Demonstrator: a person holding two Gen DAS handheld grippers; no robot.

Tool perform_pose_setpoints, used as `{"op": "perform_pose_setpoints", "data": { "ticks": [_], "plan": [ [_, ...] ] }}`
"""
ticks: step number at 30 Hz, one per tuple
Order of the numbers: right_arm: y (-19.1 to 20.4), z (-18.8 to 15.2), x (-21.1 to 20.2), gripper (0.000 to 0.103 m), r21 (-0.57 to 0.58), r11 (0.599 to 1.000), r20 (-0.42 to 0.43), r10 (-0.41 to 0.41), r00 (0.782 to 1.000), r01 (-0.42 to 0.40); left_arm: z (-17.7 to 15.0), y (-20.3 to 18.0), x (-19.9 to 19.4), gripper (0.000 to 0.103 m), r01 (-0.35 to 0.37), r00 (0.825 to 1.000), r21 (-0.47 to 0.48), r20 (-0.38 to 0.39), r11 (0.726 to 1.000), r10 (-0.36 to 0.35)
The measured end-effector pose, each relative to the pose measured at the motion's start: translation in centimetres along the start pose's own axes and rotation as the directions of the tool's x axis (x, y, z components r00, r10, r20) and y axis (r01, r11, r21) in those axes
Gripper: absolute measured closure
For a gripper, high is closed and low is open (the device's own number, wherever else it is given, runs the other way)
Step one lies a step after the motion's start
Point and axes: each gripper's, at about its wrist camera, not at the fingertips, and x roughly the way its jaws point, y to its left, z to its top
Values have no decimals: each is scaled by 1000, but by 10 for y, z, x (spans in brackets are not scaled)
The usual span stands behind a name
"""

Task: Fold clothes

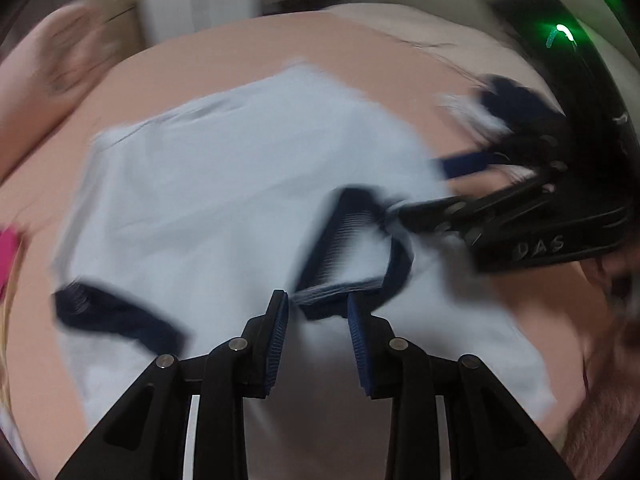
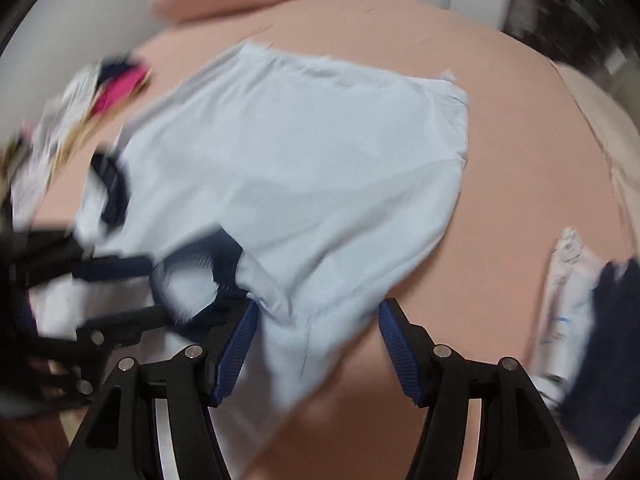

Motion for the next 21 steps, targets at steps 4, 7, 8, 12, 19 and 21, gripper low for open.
{"op": "perform_pose_setpoints", "data": {
  "ticks": [4,7,8,12,19,21],
  "plan": [
    [-18,6,0,40,182,980,75,68,995,-81,-1,13,-17,75,67,997,-115,45,991,-62],
    [-9,3,-15,40,138,979,56,147,988,-153,-1,-7,-16,75,115,993,16,30,993,-115],
    [-1,-3,-21,40,81,983,31,165,986,-167,1,-10,-15,75,124,992,28,27,992,-125],
    [9,-24,-2,40,-1,996,-35,86,996,-86,6,-11,-3,74,53,999,39,-4,998,-53],
    [-32,-4,-1,40,274,952,116,110,987,-138,-6,8,-36,73,137,987,-62,89,989,-131],
    [-17,-3,-8,40,160,974,65,153,986,-162,-11,-10,-36,73,154,985,62,69,986,-158]
  ]
}}
